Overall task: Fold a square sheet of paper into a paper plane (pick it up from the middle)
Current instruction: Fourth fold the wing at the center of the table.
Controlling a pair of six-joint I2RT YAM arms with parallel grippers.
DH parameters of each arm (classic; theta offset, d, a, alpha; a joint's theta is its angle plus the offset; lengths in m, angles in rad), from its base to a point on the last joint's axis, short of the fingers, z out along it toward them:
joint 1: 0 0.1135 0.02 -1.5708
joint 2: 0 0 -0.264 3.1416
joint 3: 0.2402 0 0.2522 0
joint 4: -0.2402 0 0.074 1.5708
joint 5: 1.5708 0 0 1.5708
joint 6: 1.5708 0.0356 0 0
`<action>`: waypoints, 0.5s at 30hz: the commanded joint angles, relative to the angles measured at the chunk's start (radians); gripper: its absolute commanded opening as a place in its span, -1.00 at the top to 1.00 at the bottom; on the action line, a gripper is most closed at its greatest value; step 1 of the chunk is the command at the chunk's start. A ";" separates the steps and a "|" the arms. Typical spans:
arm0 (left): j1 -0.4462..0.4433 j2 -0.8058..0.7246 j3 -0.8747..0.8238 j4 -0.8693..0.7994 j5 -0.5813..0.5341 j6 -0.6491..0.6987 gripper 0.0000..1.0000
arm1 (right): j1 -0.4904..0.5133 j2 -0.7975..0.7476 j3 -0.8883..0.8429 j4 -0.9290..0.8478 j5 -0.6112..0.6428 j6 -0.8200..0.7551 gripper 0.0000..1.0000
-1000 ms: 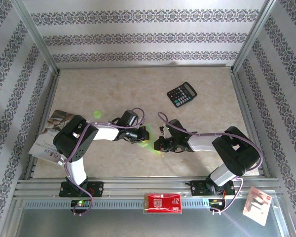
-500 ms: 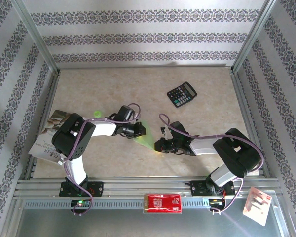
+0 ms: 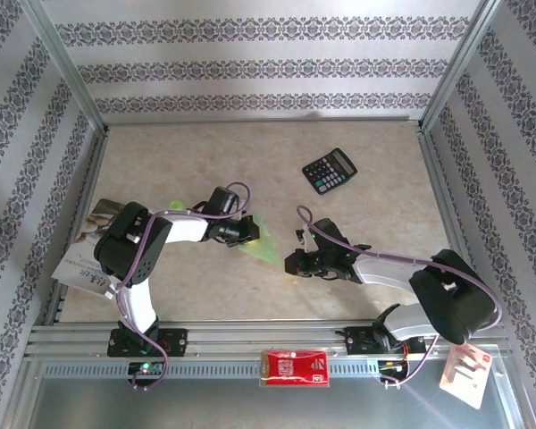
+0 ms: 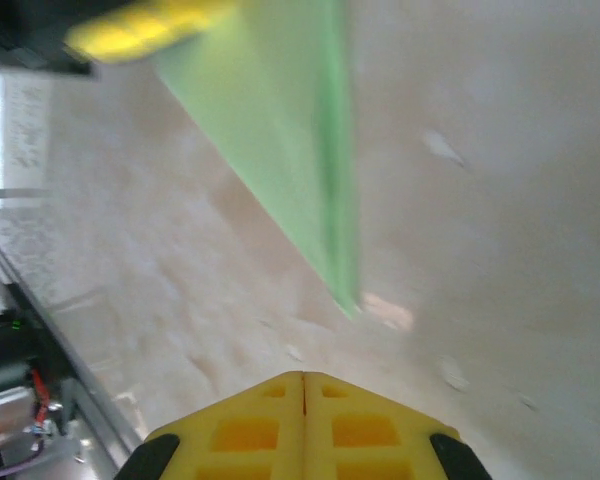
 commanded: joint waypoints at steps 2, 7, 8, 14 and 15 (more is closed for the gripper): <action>-0.056 0.023 -0.052 0.013 -0.005 -0.057 0.98 | -0.010 0.051 0.106 -0.002 -0.004 -0.041 1.00; -0.077 0.010 -0.064 0.028 -0.010 -0.074 0.98 | -0.010 0.201 0.177 0.023 -0.014 -0.062 1.00; -0.077 0.006 -0.063 0.023 -0.012 -0.070 0.98 | -0.012 0.227 0.183 0.024 -0.012 -0.068 1.00; -0.076 -0.006 -0.030 -0.039 -0.016 -0.032 0.97 | -0.021 0.313 0.150 0.016 0.016 -0.069 1.00; -0.074 -0.008 -0.022 -0.048 -0.016 -0.025 0.97 | -0.021 0.316 0.139 0.003 0.029 -0.067 1.00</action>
